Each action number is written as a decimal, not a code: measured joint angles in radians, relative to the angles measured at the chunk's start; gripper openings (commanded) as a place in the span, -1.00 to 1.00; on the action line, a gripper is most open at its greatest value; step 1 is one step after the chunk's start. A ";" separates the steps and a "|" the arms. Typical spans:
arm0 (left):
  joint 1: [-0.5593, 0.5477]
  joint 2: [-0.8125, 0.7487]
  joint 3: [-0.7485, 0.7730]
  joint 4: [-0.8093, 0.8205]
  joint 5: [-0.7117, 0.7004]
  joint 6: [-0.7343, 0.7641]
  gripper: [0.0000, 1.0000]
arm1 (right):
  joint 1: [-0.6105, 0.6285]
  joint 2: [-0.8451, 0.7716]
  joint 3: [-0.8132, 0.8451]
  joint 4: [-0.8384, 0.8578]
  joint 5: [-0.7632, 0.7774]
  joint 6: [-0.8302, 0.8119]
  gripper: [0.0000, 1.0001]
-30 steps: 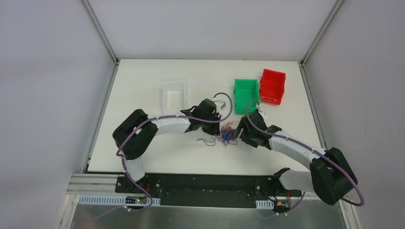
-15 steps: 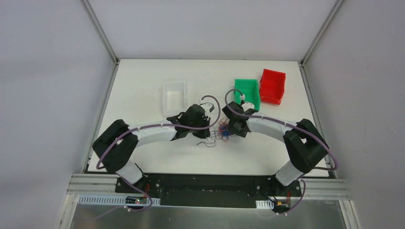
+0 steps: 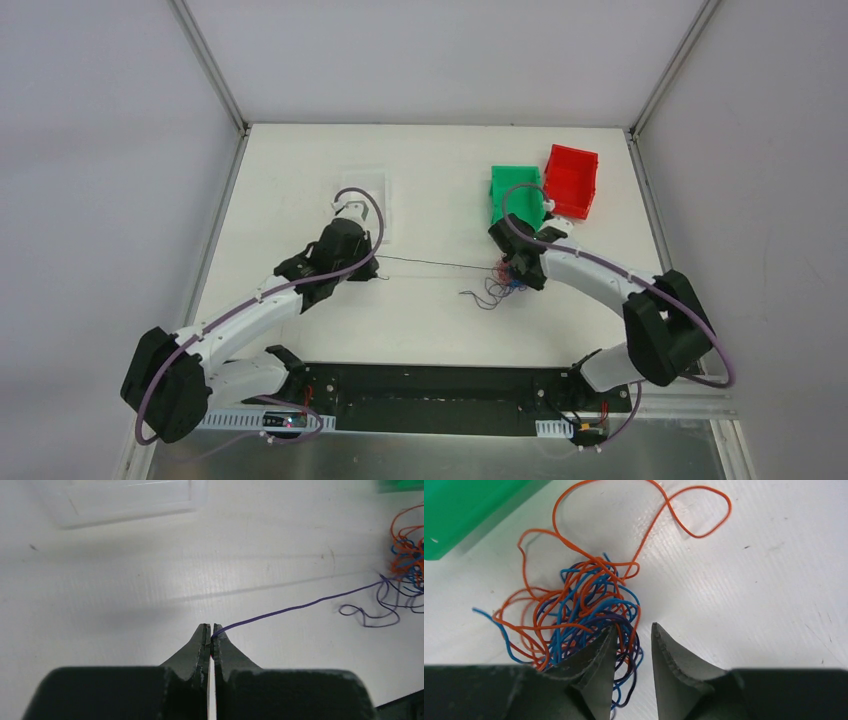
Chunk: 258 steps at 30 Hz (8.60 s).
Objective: Untangle the cables
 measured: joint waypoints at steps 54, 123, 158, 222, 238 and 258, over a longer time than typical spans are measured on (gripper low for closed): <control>-0.298 0.822 0.666 0.071 0.346 0.123 0.13 | -0.203 -0.346 -0.264 0.265 -0.543 -0.174 0.05; -0.035 0.179 -0.043 0.237 0.238 0.000 -1.00 | 0.200 0.339 0.300 0.047 -0.074 -0.248 0.36; -0.019 -0.087 0.008 -0.090 0.079 0.010 0.14 | -0.145 -0.410 -0.040 0.067 -0.415 -0.338 0.18; -0.212 0.232 0.771 -0.390 0.151 0.288 -1.00 | 0.068 -0.467 -0.118 0.413 -0.599 -0.441 0.79; -0.212 0.205 0.806 -0.426 0.148 0.217 -1.00 | 0.223 -0.353 -0.126 0.731 -0.669 -0.493 0.86; -0.190 0.175 1.129 -0.437 -0.213 0.277 -1.00 | 0.269 0.082 -0.097 0.879 -0.418 -0.332 0.14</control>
